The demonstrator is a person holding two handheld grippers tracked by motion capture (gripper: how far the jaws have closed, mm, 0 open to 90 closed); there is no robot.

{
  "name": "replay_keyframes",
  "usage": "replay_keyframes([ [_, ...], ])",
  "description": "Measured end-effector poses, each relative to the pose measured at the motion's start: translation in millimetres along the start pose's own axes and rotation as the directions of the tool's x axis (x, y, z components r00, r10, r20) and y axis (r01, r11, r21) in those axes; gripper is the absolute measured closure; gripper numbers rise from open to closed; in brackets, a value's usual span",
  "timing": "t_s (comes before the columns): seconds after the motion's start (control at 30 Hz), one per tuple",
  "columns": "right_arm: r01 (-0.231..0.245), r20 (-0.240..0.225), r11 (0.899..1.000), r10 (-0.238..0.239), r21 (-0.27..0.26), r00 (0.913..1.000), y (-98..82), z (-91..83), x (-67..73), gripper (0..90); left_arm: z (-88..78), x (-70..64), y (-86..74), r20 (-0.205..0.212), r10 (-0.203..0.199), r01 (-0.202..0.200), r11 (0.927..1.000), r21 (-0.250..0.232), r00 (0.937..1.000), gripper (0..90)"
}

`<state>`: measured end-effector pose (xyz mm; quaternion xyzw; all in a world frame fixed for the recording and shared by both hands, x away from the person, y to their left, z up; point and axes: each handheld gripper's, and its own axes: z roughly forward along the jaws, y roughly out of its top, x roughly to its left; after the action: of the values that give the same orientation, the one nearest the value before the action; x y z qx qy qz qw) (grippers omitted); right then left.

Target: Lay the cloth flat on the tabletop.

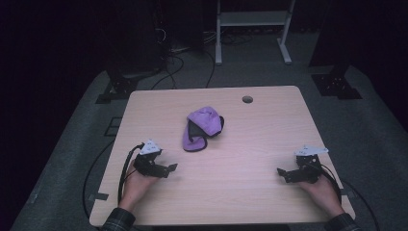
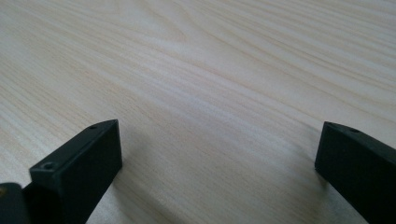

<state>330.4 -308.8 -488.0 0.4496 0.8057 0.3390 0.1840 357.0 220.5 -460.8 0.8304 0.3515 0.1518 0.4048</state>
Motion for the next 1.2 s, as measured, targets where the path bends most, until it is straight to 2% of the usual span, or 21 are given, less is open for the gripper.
replay_keyframes([
  [0.13,0.000,0.000,1.000,0.000,0.000,1.0000,0.0,0.0,0.0,0.0,5.8,5.1,11.1,-0.008,0.004,-0.004,1.0000,-0.004,1.0000,7.9],
  [0.27,0.000,0.000,1.000,0.000,0.000,1.0000,0.0,0.0,0.0,0.0,10.9,9.5,20.3,0.003,0.013,-0.013,0.9999,0.005,0.9999,11.0],
  [0.3,-0.001,0.000,1.000,0.001,0.000,1.0000,0.0,0.0,0.1,0.0,12.6,10.2,22.5,0.003,0.010,-0.010,0.9998,-0.017,0.9999,11.3],
  [0.37,0.000,0.000,1.000,0.000,0.000,1.0000,0.0,0.0,0.0,0.0,15.9,12.1,27.6,0.006,0.016,-0.016,0.9998,-0.012,0.9999,12.6],
  [0.47,-0.001,0.000,1.000,0.001,0.000,1.0000,0.0,0.0,0.1,0.0,21.6,13.7,34.8,0.008,0.015,-0.015,0.9995,-0.028,0.9999,12.8],
  [0.6,0.000,0.000,1.000,0.000,0.000,1.0000,0.0,0.0,0.0,0.0,31.1,14.7,44.4,0.007,0.023,-0.023,0.9994,-0.024,0.9997,13.1],
  [0.67,0.000,0.000,1.000,0.000,0.000,1.0000,0.0,0.0,0.0,0.0,35.4,15.2,47.6,0.011,0.015,-0.015,0.9992,-0.036,0.9998,13.1],
  [0.83,0.000,0.000,1.000,0.000,0.000,1.0000,0.0,0.1,0.0,0.0,46.5,12.9,58.5,0.018,0.029,-0.028,0.9986,-0.044,0.9994,14.3],
  [0.97,0.000,0.000,1.000,0.000,0.000,1.0000,0.0,0.1,0.0,0.0,56.5,12.8,66.5,0.020,0.027,-0.026,0.9988,-0.042,0.9994,14.7],
  [1.07,0.000,0.000,1.000,0.000,0.000,1.0000,0.0,0.0,0.0,0.0,65.1,15.5,72.6,0.018,0.011,-0.010,0.9988,-0.048,0.9998,14.7],
  [1.13,0.000,0.000,1.000,0.000,0.000,1.0000,0.0,0.0,0.0,0.0,73.6,18.6,76.5,0.019,0.001,0.000,0.9992,-0.040,0.9998,14.5],
  [1.2,0.000,0.000,1.000,0.000,0.000,1.0000,0.0,0.0,0.0,0.0,80.5,21.3,78.4,0.003,0.001,0.000,0.9997,-0.023,1.0000,14.4],
])
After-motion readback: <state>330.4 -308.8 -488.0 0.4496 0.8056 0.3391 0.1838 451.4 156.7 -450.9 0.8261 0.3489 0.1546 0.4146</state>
